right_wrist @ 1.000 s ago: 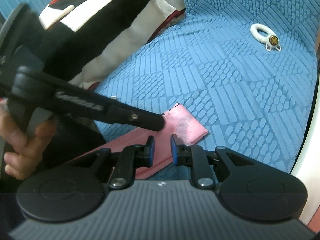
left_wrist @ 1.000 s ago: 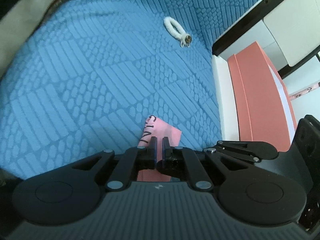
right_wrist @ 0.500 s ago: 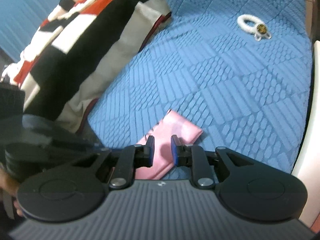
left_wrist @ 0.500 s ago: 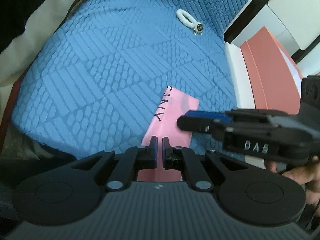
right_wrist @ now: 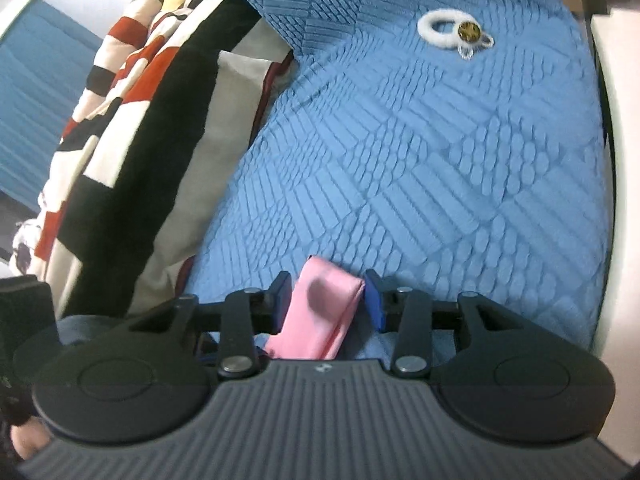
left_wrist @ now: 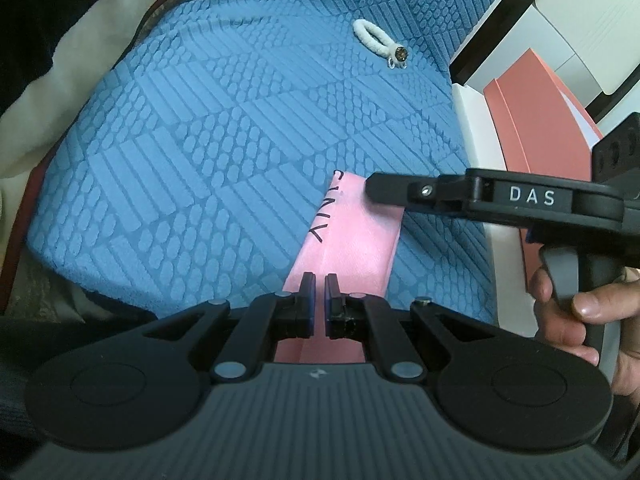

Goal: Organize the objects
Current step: 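Grasp the folded pink bag with the left gripper while the right gripper pinches it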

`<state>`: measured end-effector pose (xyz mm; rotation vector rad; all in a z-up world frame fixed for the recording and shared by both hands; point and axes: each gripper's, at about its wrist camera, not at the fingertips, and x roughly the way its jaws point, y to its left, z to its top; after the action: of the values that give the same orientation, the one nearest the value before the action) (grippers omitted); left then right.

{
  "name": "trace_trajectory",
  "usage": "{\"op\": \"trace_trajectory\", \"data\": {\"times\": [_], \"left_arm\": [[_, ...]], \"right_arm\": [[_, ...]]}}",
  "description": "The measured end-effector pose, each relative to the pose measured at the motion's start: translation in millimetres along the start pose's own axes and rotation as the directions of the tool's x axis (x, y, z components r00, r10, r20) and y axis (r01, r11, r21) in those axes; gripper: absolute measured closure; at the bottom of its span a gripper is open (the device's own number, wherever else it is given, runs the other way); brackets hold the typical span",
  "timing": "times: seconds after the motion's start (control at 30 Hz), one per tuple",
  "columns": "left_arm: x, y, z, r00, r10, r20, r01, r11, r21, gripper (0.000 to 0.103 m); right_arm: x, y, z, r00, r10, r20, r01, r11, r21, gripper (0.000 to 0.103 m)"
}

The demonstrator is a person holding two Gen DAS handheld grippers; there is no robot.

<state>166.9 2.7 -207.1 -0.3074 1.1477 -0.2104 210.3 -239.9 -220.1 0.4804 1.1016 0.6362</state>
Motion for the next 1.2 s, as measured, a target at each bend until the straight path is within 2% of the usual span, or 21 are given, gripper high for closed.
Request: {"op": "trace_trajectory", "data": {"times": [0.07,0.27,0.4,0.43,0.53,0.6,0.7,0.83,0.9,0.97,1.03,1.07,1.13,1.2], "left_arm": [[-1,1,0,1.000,0.000,0.005,0.000,1.000,-0.003,0.097],[-6,-2,1,0.998,-0.027,0.054,0.027,1.000,0.008,0.097],[-11,-16,0,0.992,-0.085,0.094,0.080,0.995,0.062,0.093],[-11,-21,-1,0.991,-0.092,0.100,0.084,0.993,0.080,0.087],[-10,-33,-5,0.989,-0.097,0.115,0.082,0.989,0.126,0.062],[-6,-44,-9,0.991,-0.064,0.121,0.043,0.985,0.168,0.060],[1,-66,-20,0.986,0.054,0.157,-0.095,0.959,0.269,0.060],[17,-89,-33,0.957,0.204,0.208,-0.270,0.889,0.370,0.060],[21,-95,-38,0.942,0.241,0.232,-0.318,0.862,0.395,0.062],[22,-97,-39,0.933,0.261,0.249,-0.343,0.852,0.396,0.071],[18,-94,-37,0.929,0.263,0.260,-0.347,0.860,0.373,0.078],[16,-89,-34,0.933,0.252,0.257,-0.333,0.875,0.352,0.082],[9,-78,-27,0.943,0.224,0.245,-0.292,0.911,0.292,0.085],[4,-64,-21,0.953,0.187,0.236,-0.240,0.945,0.221,0.088]], "right_arm": [[0,-1,-1,1.000,-0.002,-0.002,0.002,1.000,0.017,0.080],[-7,3,-1,1.000,0.007,0.016,-0.008,1.000,0.028,0.083],[-10,6,-1,1.000,-0.006,0.025,0.005,1.000,0.021,0.084],[-10,6,0,1.000,-0.006,0.025,0.006,1.000,0.025,0.084],[-10,6,1,1.000,-0.022,0.019,0.021,0.999,0.034,0.084],[-10,4,1,1.000,-0.026,0.017,0.025,0.999,0.047,0.084],[-11,1,1,1.000,-0.023,0.015,0.022,0.997,0.073,0.085],[-12,1,1,1.000,-0.012,0.017,0.010,0.996,0.089,0.085],[-12,-1,2,1.000,0.002,0.020,-0.004,0.994,0.105,0.083],[-13,-3,3,0.999,0.031,0.029,-0.035,0.992,0.122,0.080],[-14,-3,5,0.998,0.059,0.039,-0.063,0.989,0.133,0.077],[-15,-3,5,0.996,0.071,0.044,-0.076,0.988,0.135,0.072],[-16,-3,6,0.995,0.086,0.055,-0.093,0.986,0.138,0.059],[-16,-3,6,0.993,0.096,0.065,-0.104,0.985,0.141,0.039]]}}
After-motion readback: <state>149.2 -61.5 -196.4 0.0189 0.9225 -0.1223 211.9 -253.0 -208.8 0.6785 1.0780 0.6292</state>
